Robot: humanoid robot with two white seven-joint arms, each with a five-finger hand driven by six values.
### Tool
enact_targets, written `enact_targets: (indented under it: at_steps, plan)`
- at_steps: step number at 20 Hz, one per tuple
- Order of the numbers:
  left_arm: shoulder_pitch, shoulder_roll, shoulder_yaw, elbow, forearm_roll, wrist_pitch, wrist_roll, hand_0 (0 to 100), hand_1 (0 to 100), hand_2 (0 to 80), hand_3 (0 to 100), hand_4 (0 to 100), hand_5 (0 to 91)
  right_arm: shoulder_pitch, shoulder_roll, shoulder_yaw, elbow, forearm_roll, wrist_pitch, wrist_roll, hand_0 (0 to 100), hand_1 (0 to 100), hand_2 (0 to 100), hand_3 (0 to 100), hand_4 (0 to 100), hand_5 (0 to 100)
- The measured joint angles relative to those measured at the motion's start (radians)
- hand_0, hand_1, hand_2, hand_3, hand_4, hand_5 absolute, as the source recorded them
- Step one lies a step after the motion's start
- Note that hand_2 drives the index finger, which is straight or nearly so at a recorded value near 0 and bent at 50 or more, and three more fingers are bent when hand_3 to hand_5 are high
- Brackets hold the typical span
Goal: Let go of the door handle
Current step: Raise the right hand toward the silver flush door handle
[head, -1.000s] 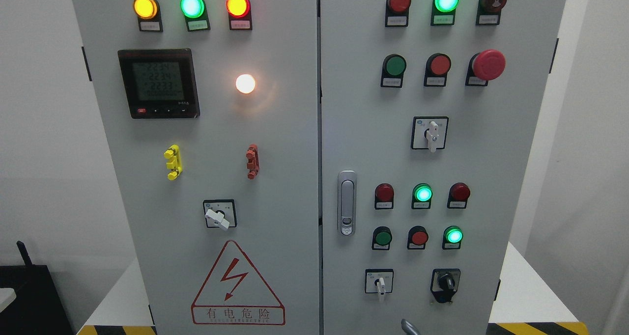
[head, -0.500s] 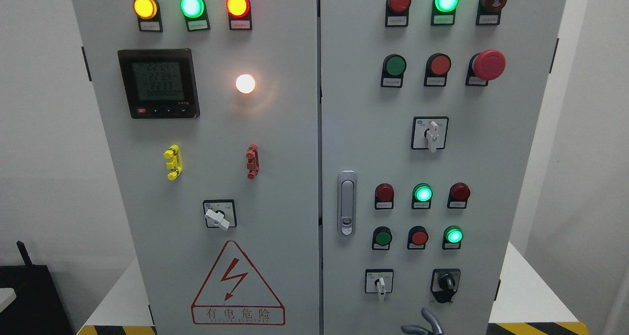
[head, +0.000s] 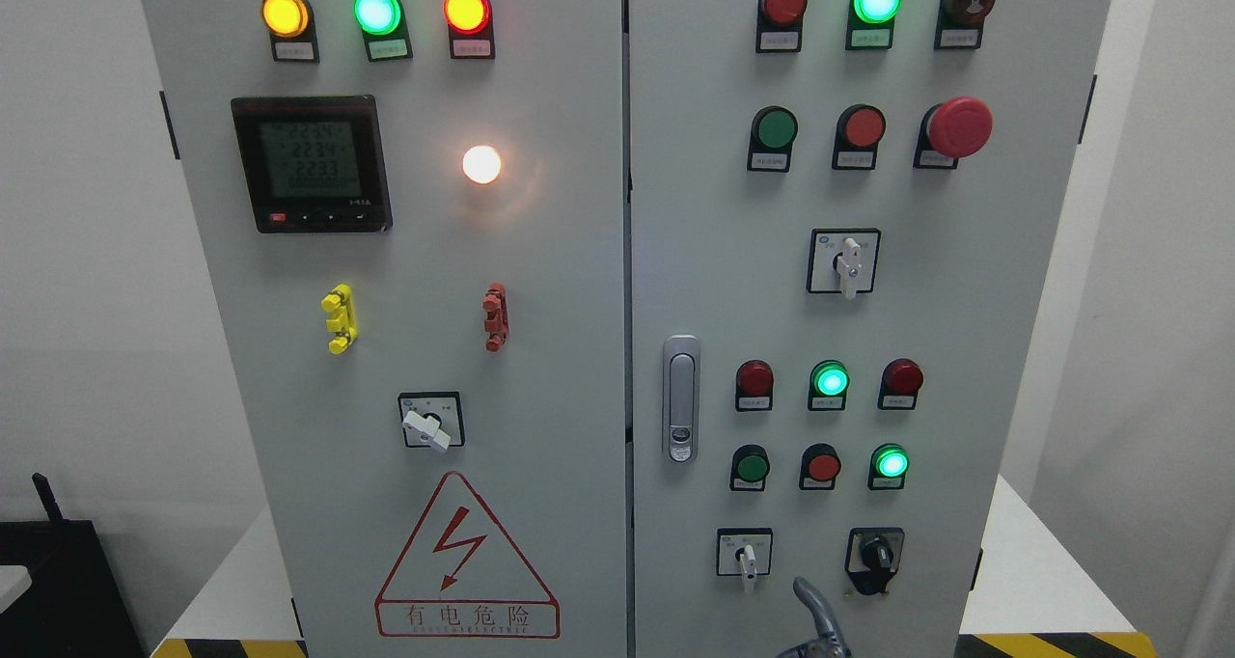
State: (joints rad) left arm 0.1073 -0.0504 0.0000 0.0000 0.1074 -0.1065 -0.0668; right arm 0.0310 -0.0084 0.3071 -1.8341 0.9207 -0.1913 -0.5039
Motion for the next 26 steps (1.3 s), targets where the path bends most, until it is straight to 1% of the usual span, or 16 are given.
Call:
enact_targets:
  at_steps: [3,7,11,15,20,26]
  plan:
    - [0.000,0.000,0.000,0.000,0.000,0.000,0.000,12,39,0.0,0,0,0.0,-0.030,0.002,-0.002,0.006,0.096,0.058,0.011,32,35,2,100,100,100]
    - [0.000,0.000,0.000,0.000,0.000,0.000,0.000,12,39,0.0,0,0,0.0,-0.066,0.004,-0.008,0.012,0.173,0.085,0.029,31,35,2,100,100,100]
    - [0.000,0.000,0.000,0.000,0.000,0.000,0.000,12,39,0.0,0,0,0.0,-0.088,0.005,-0.017,0.019,0.207,0.091,0.038,31,34,3,100,100,100]
    - [0.000,0.000,0.000,0.000,0.000,0.000,0.000,12,39,0.0,0,0,0.0,-0.106,0.006,-0.028,0.026,0.227,0.094,0.047,31,33,0,100,100,100]
    - [0.000,0.000,0.000,0.000,0.000,0.000,0.000,12,39,0.0,0,0,0.0,-0.132,0.007,-0.039,0.035,0.260,0.104,0.090,30,31,0,100,100,100]
    - [0.000,0.000,0.000,0.000,0.000,0.000,0.000,12,39,0.0,0,0,0.0,-0.190,0.008,-0.045,0.060,0.300,0.127,0.131,29,29,0,100,100,100]
